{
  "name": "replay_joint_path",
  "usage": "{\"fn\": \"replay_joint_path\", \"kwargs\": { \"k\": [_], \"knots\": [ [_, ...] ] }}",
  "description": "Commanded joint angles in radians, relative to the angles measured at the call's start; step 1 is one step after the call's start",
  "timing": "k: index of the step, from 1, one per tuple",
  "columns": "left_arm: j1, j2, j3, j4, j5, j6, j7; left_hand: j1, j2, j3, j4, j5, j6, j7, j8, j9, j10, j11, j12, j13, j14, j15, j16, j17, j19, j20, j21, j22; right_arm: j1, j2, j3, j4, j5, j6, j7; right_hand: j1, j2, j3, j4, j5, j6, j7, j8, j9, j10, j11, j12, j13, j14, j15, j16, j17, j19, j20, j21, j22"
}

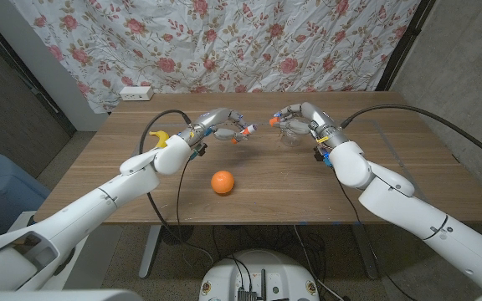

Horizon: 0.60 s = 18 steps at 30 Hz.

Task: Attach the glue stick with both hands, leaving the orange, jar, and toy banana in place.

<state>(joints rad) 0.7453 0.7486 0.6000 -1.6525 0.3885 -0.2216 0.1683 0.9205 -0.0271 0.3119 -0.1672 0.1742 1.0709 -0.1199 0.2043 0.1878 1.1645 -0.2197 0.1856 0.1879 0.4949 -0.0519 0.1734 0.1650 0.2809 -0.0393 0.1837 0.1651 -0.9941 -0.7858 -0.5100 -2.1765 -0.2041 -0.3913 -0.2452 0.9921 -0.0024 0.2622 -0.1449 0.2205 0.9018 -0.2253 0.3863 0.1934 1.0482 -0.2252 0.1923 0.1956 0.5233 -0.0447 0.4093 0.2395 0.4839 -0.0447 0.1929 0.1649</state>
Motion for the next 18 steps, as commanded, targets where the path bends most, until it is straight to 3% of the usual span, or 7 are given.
{"fn": "replay_joint_path", "kwargs": {
  "k": [1,18],
  "knots": [
    [-0.015,-0.014,0.007,0.014,0.007,-0.019,-0.006,0.057,0.069,-0.001,0.003,0.006,0.075,-0.035,0.006,0.004,0.004,-0.006,0.009,0.005,-0.001,-0.153,0.006,0.003,0.006,-0.058,0.006,0.004,0.030,-0.001,-0.015,0.018,0.012,0.008,0.019,0.007,0.007,-0.005,-0.002,0.001,0.006,0.004,0.001,0.001,-0.004,0.002,-0.001,0.002,-0.002,-0.143,0.003,0.003,-0.004,-0.006,0.000,0.006],
    [-0.029,-0.024,0.011,0.029,0.007,-0.038,-0.013,0.058,0.071,-0.002,0.003,0.006,0.075,-0.036,0.006,0.004,0.004,-0.006,0.009,0.005,-0.001,-0.153,0.006,0.003,0.006,-0.057,0.006,0.004,0.069,0.012,-0.048,0.039,0.003,0.014,0.038,0.002,0.007,-0.009,0.000,-0.001,0.005,0.005,-0.003,0.001,-0.007,0.002,-0.001,0.002,-0.002,-0.140,0.004,0.004,-0.004,-0.003,0.000,0.006]
  ]
}}
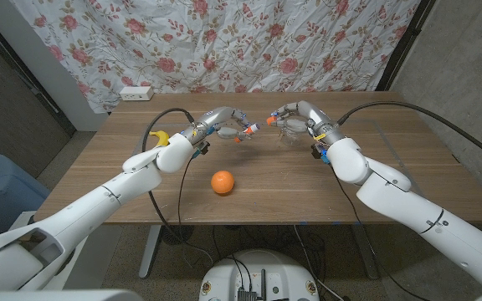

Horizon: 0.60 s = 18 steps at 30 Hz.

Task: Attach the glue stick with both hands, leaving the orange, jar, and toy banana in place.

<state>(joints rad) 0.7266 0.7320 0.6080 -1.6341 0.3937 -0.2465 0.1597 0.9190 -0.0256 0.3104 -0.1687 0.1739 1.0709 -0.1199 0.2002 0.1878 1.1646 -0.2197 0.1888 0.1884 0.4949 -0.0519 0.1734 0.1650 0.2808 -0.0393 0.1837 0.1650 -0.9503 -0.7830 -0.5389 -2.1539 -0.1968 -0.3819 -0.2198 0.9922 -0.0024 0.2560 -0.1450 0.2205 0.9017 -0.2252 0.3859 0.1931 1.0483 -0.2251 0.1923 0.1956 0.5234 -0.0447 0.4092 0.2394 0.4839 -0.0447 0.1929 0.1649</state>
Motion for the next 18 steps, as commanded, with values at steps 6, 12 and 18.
{"fn": "replay_joint_path", "kwargs": {
  "k": [6,12,18],
  "knots": [
    [-0.014,-0.008,0.004,0.016,0.001,-0.017,-0.006,0.060,0.069,-0.002,0.004,0.007,0.077,-0.036,0.011,0.004,0.004,-0.005,0.006,0.005,-0.001,-0.153,0.006,0.003,0.006,-0.058,0.006,0.004,0.035,0.019,-0.029,0.028,-0.007,0.008,0.014,0.001,0.007,-0.005,0.001,-0.002,0.005,0.005,-0.004,0.002,-0.009,0.002,-0.001,0.003,-0.003,-0.139,0.004,0.004,-0.004,-0.002,0.000,0.006],
    [-0.016,-0.011,0.005,0.023,-0.001,-0.023,-0.006,0.060,0.069,-0.002,0.004,0.007,0.076,-0.036,0.011,0.004,0.004,-0.005,0.006,0.005,-0.001,-0.152,0.006,0.003,0.005,-0.058,0.005,0.004,0.050,0.027,-0.041,0.042,-0.009,0.010,0.021,-0.002,0.008,-0.007,0.002,-0.003,0.004,0.005,-0.006,0.002,-0.011,0.002,-0.001,0.003,-0.003,-0.139,0.005,0.005,-0.004,-0.001,0.000,0.006],
    [-0.018,-0.012,0.005,0.026,-0.002,-0.025,-0.007,0.060,0.070,-0.002,0.004,0.007,0.075,-0.036,0.010,0.004,0.004,-0.006,0.006,0.005,0.000,-0.153,0.006,0.003,0.005,-0.057,0.005,0.004,0.061,0.034,-0.051,0.054,-0.012,0.013,0.027,-0.002,0.009,-0.008,0.002,-0.003,0.004,0.005,-0.008,0.002,-0.012,0.002,-0.001,0.003,-0.003,-0.140,0.005,0.005,-0.004,-0.001,0.000,0.006]
  ]
}}
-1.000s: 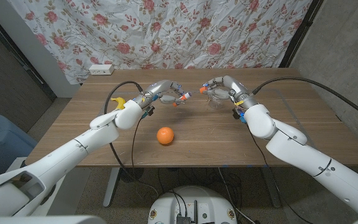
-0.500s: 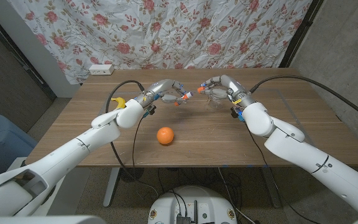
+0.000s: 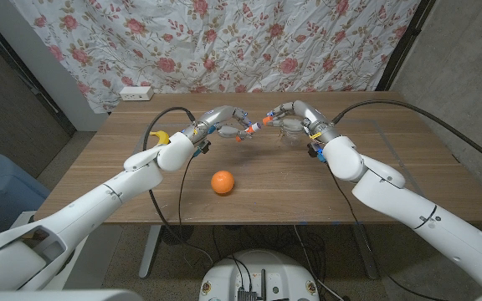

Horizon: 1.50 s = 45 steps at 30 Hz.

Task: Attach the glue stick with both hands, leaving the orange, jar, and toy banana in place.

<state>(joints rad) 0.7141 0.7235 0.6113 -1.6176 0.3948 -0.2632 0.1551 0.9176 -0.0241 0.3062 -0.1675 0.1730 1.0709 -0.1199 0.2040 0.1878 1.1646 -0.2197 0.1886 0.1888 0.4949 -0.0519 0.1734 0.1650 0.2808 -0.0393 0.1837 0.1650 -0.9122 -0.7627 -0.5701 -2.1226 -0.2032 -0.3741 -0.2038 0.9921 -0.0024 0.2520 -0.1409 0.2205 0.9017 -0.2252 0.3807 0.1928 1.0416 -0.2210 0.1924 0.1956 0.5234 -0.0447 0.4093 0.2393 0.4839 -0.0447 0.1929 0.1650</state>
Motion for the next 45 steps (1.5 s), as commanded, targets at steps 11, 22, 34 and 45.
{"fn": "replay_joint_path", "kwargs": {
  "k": [11,22,34,45],
  "knots": [
    [-0.005,-0.003,0.001,0.013,-0.005,-0.012,-0.002,0.062,0.069,0.001,0.003,0.008,0.074,-0.035,0.006,0.004,0.003,-0.006,0.006,0.004,-0.001,-0.152,0.006,0.003,0.005,-0.058,0.005,0.004,0.033,0.023,-0.031,0.035,-0.007,0.008,0.016,-0.006,0.009,-0.008,-0.001,-0.005,0.002,0.004,-0.007,0.002,-0.009,-0.002,-0.001,0.003,-0.006,-0.138,0.005,0.006,-0.004,0.000,0.001,0.006],
    [-0.011,-0.005,0.003,0.023,-0.005,-0.018,-0.002,0.063,0.069,0.000,0.003,0.008,0.076,-0.035,0.007,0.004,0.003,-0.006,0.006,0.004,-0.001,-0.152,0.006,0.003,0.005,-0.058,0.005,0.004,0.041,0.026,-0.036,0.041,-0.007,0.012,0.022,-0.008,0.011,-0.011,0.000,-0.005,0.002,0.005,-0.010,0.002,-0.013,-0.002,-0.002,0.003,-0.007,-0.138,0.005,0.006,-0.004,0.000,0.001,0.006],
    [-0.010,-0.008,0.003,0.023,-0.007,-0.016,-0.002,0.063,0.071,-0.001,0.003,0.008,0.076,-0.035,0.007,0.004,0.003,-0.006,0.006,0.004,0.000,-0.153,0.006,0.003,0.005,-0.058,0.005,0.004,0.049,0.029,-0.042,0.048,-0.009,0.014,0.028,-0.011,0.014,-0.014,0.001,-0.006,0.003,0.005,-0.013,0.002,-0.016,-0.002,-0.002,0.004,-0.009,-0.138,0.006,0.007,-0.005,0.001,0.000,0.006],
    [-0.008,-0.008,0.004,0.019,-0.008,-0.013,-0.003,0.063,0.071,-0.002,0.003,0.008,0.074,-0.033,0.006,0.004,0.003,-0.006,0.006,0.004,0.000,-0.152,0.006,0.003,0.005,-0.058,0.005,0.004,0.052,0.029,-0.047,0.053,-0.009,0.017,0.036,-0.013,0.017,-0.016,0.001,-0.007,0.003,0.004,-0.016,0.002,-0.017,-0.002,-0.001,0.004,-0.008,-0.139,0.007,0.008,-0.005,0.001,0.001,0.006]
  ]
}}
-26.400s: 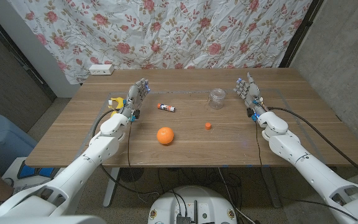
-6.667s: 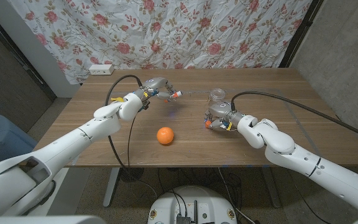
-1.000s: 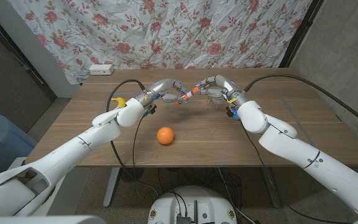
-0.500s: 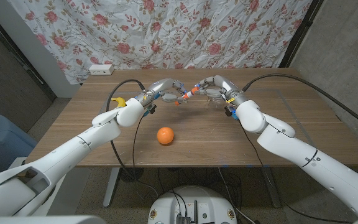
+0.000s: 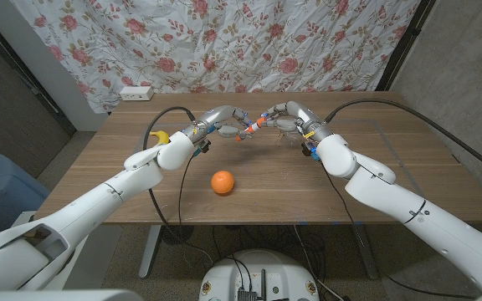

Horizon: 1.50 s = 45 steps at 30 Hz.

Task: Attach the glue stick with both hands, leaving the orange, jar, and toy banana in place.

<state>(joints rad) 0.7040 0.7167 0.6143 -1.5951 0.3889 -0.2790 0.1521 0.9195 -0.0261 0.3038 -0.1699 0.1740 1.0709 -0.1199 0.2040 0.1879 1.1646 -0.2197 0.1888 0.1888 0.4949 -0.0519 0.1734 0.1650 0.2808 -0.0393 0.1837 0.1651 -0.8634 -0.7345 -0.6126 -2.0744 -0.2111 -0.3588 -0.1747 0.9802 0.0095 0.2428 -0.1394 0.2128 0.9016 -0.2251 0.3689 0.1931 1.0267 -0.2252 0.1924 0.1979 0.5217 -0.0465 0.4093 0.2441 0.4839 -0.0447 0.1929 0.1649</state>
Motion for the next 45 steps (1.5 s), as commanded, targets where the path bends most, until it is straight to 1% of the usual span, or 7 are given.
{"fn": "replay_joint_path", "kwargs": {
  "k": [1,9,21,33,45],
  "knots": [
    [0.003,-0.001,0.001,-0.004,-0.001,0.004,0.000,0.061,0.073,0.001,0.006,0.007,0.074,-0.035,0.006,0.004,0.003,-0.005,0.006,0.004,0.000,-0.152,0.006,0.003,0.005,-0.058,0.005,0.004,0.003,0.001,-0.004,0.004,0.000,0.001,0.008,-0.001,0.005,-0.007,0.000,0.000,0.003,0.004,-0.004,0.002,-0.002,0.002,-0.001,0.002,-0.006,-0.136,0.007,0.003,-0.005,0.001,0.001,0.006],
    [-0.003,-0.007,0.005,0.004,0.000,-0.004,0.003,0.061,0.073,0.000,0.006,0.007,0.072,-0.034,0.005,0.004,0.003,-0.005,0.006,0.004,-0.001,-0.152,0.006,0.003,0.004,-0.057,0.005,0.004,0.000,-0.002,-0.001,0.002,0.003,0.004,0.007,-0.002,0.007,-0.008,-0.001,0.000,0.002,0.004,-0.007,0.002,-0.005,0.002,-0.001,0.002,-0.007,-0.137,0.008,0.003,-0.004,0.001,0.001,0.006],
    [-0.002,-0.005,0.003,0.002,-0.002,-0.003,0.001,0.063,0.074,-0.001,0.005,0.007,0.073,-0.034,0.006,0.004,0.003,-0.005,0.006,0.004,-0.001,-0.153,0.006,0.002,0.005,-0.058,0.005,0.004,0.010,0.005,-0.008,0.014,0.002,0.008,0.013,-0.003,0.010,-0.011,-0.001,-0.002,0.002,0.004,-0.010,0.002,-0.008,0.002,-0.001,0.002,-0.008,-0.137,0.009,0.004,-0.003,0.000,0.001,0.006],
    [-0.001,-0.008,0.003,0.013,-0.004,-0.012,0.009,0.063,0.074,-0.001,0.005,0.007,0.073,-0.034,0.006,0.004,0.003,-0.006,0.006,0.004,-0.002,-0.153,0.006,0.002,0.004,-0.057,0.005,0.004,0.008,0.003,-0.005,0.008,0.006,-0.014,0.014,-0.004,0.012,-0.013,0.000,-0.003,0.004,0.004,-0.012,0.003,-0.009,0.002,0.000,0.002,-0.008,-0.137,0.010,0.005,-0.004,0.000,0.001,0.006],
    [0.003,-0.008,0.002,0.008,-0.003,-0.005,0.014,0.066,0.075,-0.001,0.004,0.007,0.073,-0.036,0.006,0.004,0.002,-0.006,0.006,0.004,-0.001,-0.153,0.006,0.002,0.005,-0.058,0.006,0.004,0.009,0.002,-0.005,0.018,0.018,-0.004,0.014,-0.007,0.015,-0.015,0.000,-0.004,0.005,0.005,-0.014,0.003,-0.009,0.002,0.001,0.003,-0.008,-0.136,0.011,0.006,-0.004,0.001,0.001,0.006]
  ]
}}
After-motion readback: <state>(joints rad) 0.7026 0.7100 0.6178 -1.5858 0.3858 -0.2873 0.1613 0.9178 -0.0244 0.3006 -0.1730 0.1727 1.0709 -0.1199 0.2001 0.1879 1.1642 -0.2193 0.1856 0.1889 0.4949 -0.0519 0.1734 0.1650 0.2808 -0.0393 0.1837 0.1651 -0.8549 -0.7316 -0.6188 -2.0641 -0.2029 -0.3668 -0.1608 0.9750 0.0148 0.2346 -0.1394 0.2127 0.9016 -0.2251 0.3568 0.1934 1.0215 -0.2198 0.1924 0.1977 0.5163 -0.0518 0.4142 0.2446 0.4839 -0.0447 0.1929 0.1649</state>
